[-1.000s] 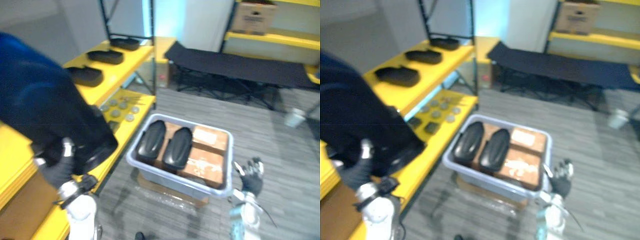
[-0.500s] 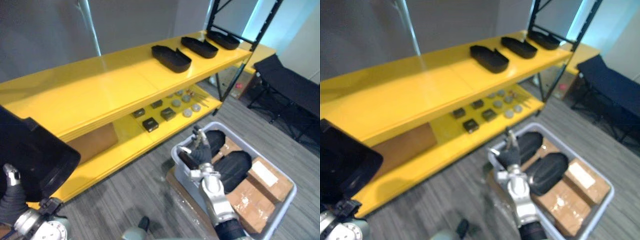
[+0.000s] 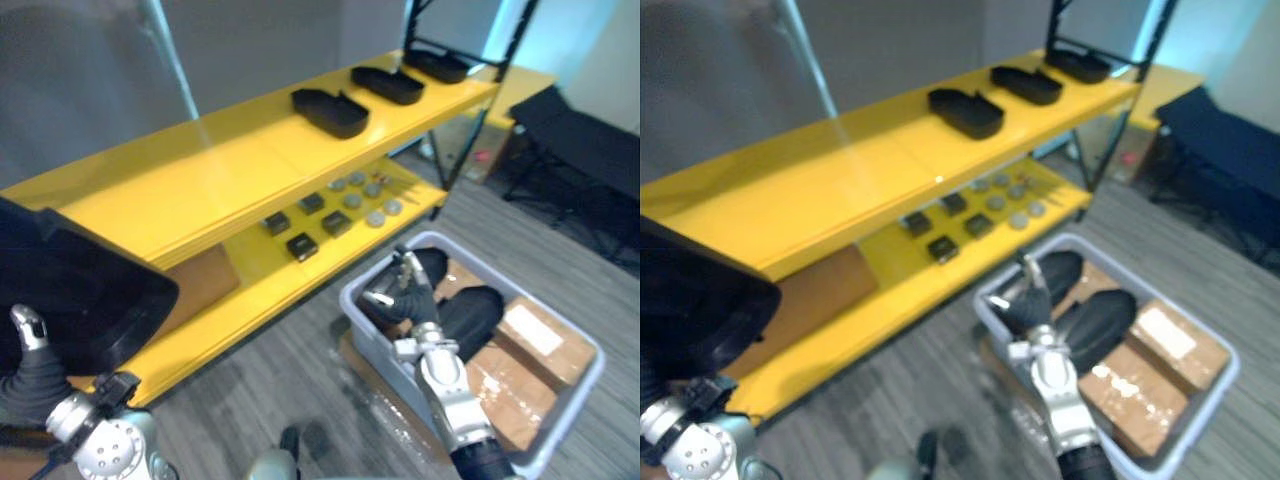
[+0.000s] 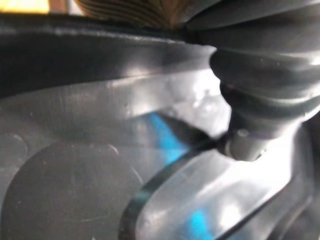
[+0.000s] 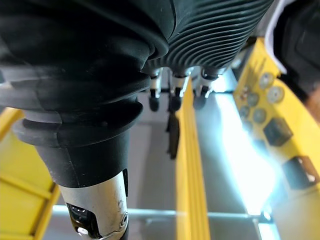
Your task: Walk over and take plastic housings, then place them on the shelf
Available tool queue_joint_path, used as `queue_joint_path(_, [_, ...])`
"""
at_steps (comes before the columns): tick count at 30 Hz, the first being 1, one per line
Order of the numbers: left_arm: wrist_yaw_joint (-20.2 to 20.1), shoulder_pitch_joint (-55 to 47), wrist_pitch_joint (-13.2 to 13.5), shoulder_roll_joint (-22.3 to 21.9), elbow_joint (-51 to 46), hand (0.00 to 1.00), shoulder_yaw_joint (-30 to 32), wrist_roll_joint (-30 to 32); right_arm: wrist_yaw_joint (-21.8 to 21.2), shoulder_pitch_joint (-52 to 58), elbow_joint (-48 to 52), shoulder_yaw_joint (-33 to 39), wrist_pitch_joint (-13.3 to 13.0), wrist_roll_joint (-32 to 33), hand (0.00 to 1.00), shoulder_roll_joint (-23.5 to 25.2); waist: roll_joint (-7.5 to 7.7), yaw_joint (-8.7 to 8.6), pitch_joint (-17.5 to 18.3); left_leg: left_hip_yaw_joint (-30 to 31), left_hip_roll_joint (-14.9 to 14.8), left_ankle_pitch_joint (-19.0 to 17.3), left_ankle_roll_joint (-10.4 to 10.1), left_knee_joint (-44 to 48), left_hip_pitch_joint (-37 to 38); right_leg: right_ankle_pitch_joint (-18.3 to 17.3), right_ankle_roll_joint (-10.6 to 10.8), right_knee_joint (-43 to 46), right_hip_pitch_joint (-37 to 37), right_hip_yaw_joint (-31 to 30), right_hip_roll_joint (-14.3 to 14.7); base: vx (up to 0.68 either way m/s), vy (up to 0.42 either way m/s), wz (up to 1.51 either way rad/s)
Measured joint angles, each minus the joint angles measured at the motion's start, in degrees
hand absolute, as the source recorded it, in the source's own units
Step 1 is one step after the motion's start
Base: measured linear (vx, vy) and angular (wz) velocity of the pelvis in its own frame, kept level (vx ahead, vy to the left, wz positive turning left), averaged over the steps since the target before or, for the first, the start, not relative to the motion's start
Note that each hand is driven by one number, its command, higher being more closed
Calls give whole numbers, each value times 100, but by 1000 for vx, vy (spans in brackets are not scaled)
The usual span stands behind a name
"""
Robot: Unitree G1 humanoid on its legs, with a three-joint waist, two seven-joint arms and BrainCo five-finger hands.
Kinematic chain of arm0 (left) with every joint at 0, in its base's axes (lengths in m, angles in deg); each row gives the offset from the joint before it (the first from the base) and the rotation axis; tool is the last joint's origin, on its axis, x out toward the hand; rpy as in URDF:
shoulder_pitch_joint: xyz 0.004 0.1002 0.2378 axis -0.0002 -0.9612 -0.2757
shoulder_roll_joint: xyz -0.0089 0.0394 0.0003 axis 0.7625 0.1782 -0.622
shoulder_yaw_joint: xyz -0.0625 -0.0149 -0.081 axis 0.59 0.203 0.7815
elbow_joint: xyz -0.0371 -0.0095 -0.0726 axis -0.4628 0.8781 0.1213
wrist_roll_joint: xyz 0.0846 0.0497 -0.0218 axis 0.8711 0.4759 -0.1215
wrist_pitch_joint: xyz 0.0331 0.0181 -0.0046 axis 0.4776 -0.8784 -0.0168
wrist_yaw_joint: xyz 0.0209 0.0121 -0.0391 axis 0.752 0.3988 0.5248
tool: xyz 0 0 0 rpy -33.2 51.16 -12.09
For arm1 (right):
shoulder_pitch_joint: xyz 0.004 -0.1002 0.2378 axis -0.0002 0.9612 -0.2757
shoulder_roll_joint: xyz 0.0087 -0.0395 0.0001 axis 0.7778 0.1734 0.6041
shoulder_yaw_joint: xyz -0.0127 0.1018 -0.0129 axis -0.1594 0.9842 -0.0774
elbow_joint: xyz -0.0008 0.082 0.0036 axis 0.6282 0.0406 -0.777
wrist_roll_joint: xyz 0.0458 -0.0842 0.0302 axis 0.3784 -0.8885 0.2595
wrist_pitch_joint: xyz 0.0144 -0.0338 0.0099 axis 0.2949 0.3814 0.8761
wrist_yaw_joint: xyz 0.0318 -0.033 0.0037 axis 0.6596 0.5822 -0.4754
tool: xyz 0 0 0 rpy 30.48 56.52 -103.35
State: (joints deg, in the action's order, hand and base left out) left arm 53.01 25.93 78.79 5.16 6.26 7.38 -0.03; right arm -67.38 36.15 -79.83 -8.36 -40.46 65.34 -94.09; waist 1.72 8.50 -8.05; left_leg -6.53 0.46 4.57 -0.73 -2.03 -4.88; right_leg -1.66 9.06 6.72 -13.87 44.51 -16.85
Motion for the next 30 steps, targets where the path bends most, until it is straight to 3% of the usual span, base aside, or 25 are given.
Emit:
queue_joint_path(1, [-189, 136, 28, 221, 1, 100, -193, 47, -107, 19, 7, 142, -244, 92, 0, 15, 29, -14, -16, 158, 70, 15, 35, -73, 89, -26, -70, 352, 63, -377, -88, 89, 136, 64])
queue_joint_path(3, [-399, 259, 76, 445, 5, 100, -318, 52, -223, 34, 50, 310, -394, 92, 0, 9, 40, -40, -19, 366, 120, 74, 99, -86, 77, -23, -151, 714, 175, -785, -142, 88, 80, 62])
queue_joint_path(4, [-557, 372, 109, 595, 11, 100, -421, 51, -300, 54, 110, 472, -500, 95, 0, 4, 35, -138, -25, 594, 112, 160, 89, -137, 83, -123, -310, 1035, 286, -1126, -152, 72, -12, 105])
queue_joint_path(5, [-736, 550, 187, 765, 72, 100, -553, 51, -362, 85, 266, 644, -588, 171, 0, 3, 35, -261, -38, 920, 147, 237, 107, -181, 62, -572, -527, 1265, 383, -1661, 11, 95, -68, 136])
queue_joint_path(6, [-886, 703, 238, 841, 202, 100, -649, 46, -473, 157, 425, 779, -681, 329, 0, -19, 39, -320, -36, 1135, 190, 309, 103, -203, 68, -914, -585, 1270, 385, -1936, 232, 65, -108, 116])
queue_joint_path(9, [-1035, 727, 247, 818, 334, 100, -691, 41, -757, 128, 459, 877, -823, 637, 0, -128, 140, -273, -104, 1250, 411, 322, 86, -31, 46, -1146, -741, 858, 342, -1827, 394, 20, -119, 55])
queue_joint_path(10, [-1044, 646, 242, 796, 341, 100, -733, 39, -867, 101, 456, 889, -887, 730, 0, -213, 67, -268, -151, 1187, 430, 322, 86, 161, -125, -1123, -592, 633, 251, -1857, 461, -38, -116, 24])
queue_joint_path(13, [-1173, 418, 210, 635, 340, 100, -841, 22, -958, 15, 441, 962, -878, 749, 0, -280, -179, -263, -405, 965, 214, 340, 42, 321, -207, -1086, -436, 441, 170, -1867, 669, -129, -65, 1])
queue_joint_path(15, [-1318, 190, 205, 548, 340, 100, -859, 24, -1021, 81, 442, 983, -877, 756, 0, -273, -191, -280, -415, 901, 110, 335, -21, 369, -204, -1155, -328, 439, 153, -1928, 754, -175, -86, -15])
queue_joint_path(21, [-1490, -260, 212, 458, 330, 100, -870, 29, -1366, 621, 449, 1260, -871, 779, 0, -264, -268, -385, -493, 299, -245, 275, -84, 598, -111, -1424, -461, 782, 69, -1814, 864, -151, -38, 9])
queue_joint_path(26, [-1505, -429, 239, 436, 265, 100, -825, 35, -1448, 647, 450, 1312, -877, 898, 0, -102, -198, -383, -461, -150, -165, 207, 23, 728, -229, -1541, -326, 833, 53, -1591, 589, -4, 71, 23])
queue_joint_path(28, [-1538, -410, 257, 434, 168, 100, -775, 52, -1450, 651, 450, 1314, -871, 1144, 0, 31, -121, -315, -411, -287, 6, -5, 215, 1064, -368, -1621, -232, 925, 48, -1586, 356, 144, 151, 15])
queue_joint_path(29, [-1585, -398, 260, 434, 58, 100, -728, 54, -1440, 666, 448, 1315, -868, 1286, 0, 135, 35, -267, -331, -345, 237, -329, 266, 1335, -449, -1687, -160, 941, -21, -1565, 120, 215, 170, 13])
queue_joint_path(30, [-1598, -392, 261, 435, 9, 100, -703, 79, -1433, 673, 449, 1315, -869, 1334, 0, 164, 60, -271, -302, -344, 322, -474, 282, 1413, -443, -1675, -166, 1030, -102, -1515, 49, 386, 208, 40])
